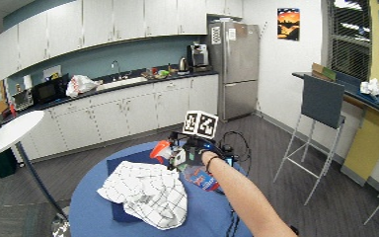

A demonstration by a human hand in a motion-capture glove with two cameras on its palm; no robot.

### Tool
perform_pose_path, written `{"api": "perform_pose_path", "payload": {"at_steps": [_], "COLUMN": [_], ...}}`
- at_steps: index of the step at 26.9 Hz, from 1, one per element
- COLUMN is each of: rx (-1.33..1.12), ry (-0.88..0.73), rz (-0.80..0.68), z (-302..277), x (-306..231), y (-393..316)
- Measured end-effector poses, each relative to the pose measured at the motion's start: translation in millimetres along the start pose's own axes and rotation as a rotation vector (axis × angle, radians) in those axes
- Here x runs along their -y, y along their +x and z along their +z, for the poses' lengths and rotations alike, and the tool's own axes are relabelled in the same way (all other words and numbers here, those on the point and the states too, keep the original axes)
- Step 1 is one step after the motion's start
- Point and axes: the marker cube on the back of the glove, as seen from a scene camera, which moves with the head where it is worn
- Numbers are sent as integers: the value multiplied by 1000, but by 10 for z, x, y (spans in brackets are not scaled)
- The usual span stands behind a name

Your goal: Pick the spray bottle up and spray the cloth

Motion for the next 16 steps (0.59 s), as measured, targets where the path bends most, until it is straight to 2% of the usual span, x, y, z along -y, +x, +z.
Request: {"api": "perform_pose_path", "payload": {"at_steps": [7, 16], "rx": [-50, -132], "ry": [-71, -122], "rz": [97, 109], "z": [370, 527], "x": [79, 207], "y": [318, 174]}}
